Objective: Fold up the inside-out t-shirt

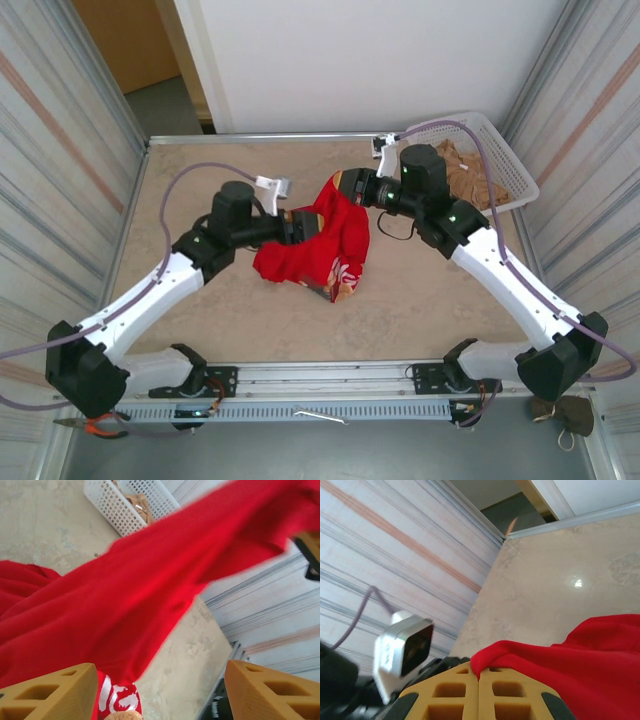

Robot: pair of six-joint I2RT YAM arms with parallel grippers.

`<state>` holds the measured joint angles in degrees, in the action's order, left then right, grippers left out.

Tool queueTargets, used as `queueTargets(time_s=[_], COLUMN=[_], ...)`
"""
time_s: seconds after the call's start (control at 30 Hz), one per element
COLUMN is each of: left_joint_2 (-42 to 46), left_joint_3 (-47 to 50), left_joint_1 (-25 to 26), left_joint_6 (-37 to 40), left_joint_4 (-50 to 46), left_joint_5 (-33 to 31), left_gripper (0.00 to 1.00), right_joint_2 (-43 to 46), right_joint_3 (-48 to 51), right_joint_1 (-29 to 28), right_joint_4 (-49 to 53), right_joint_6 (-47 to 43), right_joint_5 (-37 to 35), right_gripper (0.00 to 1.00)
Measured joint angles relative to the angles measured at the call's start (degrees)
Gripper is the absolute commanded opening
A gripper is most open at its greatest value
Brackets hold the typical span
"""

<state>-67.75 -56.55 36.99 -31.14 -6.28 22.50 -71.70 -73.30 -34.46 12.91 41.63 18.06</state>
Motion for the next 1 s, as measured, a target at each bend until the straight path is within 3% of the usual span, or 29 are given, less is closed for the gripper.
queueTargets(time_s=[0.1, 0.3, 0.37, 0.43, 0.5, 0.57, 0.63, 0.8, 0.93, 0.97, 1.0], left_joint_2=[-0.7, -7.3, -9.9, -12.1, -13.4, -13.4, -12.2, -7.8, -8.2, -8.4, -8.6], left_joint_3=[-0.6, -5.0, -6.4, -7.2, -7.3, -7.2, -6.3, -1.4, 0.7, 1.1, 1.3], left_joint_1=[3.3, 3.5, 3.5, 3.1, 2.3, 0.2, -2.8, -12.0, -14.3, -14.3, -14.3], left_joint_6=[3.9, 8.0, 9.2, 10.3, 10.8, 11.6, 11.4, 7.8, 4.1, 3.2, 2.5], left_joint_4=[-0.8, -1.6, -1.6, -1.4, -1.3, -0.8, 1.8, 11.2, 17.0, 18.0, 18.8], left_joint_5=[-6.4, -12.2, -13.1, -13.1, -11.9, -8.4, -3.3, 16.3, 29.7, 32.3, 34.1], left_gripper=[0.68, 0.66, 0.52, 0.25, 0.08, 0.01, 0.00, 0.00, 0.01, 0.02, 0.05], right_joint_2=[0.4, 1.5, 1.9, 2.2, 2.3, 2.4, 2.2, -2.7, -8.2, -9.0, -9.5], right_joint_3=[1.1, 2.0, 2.0, 2.0, 2.0, 2.5, 3.8, 7.1, 7.3, 7.3, 7.3], right_joint_1=[0.0, 0.0, 0.0, 0.1, 0.6, 2.3, 4.7, 9.8, 10.0, 10.0, 10.0], right_joint_4=[0.0, 0.0, 0.0, 0.0, 0.0, 0.0, -0.1, -1.1, -3.0, -3.5, -3.9], right_joint_6=[0.2, 0.5, 0.7, 1.1, 1.3, 1.4, 1.5, 1.7, 1.9, 1.9, 1.9], right_joint_5=[0.0, 0.0, 0.0, 0.0, 0.0, 0.0, -0.2, 0.5, 3.3, 3.8, 4.4], right_gripper=[0.00, 0.00, 0.00, 0.00, 0.00, 0.00, 0.00, 0.00, 0.00, 0.06, 0.25])
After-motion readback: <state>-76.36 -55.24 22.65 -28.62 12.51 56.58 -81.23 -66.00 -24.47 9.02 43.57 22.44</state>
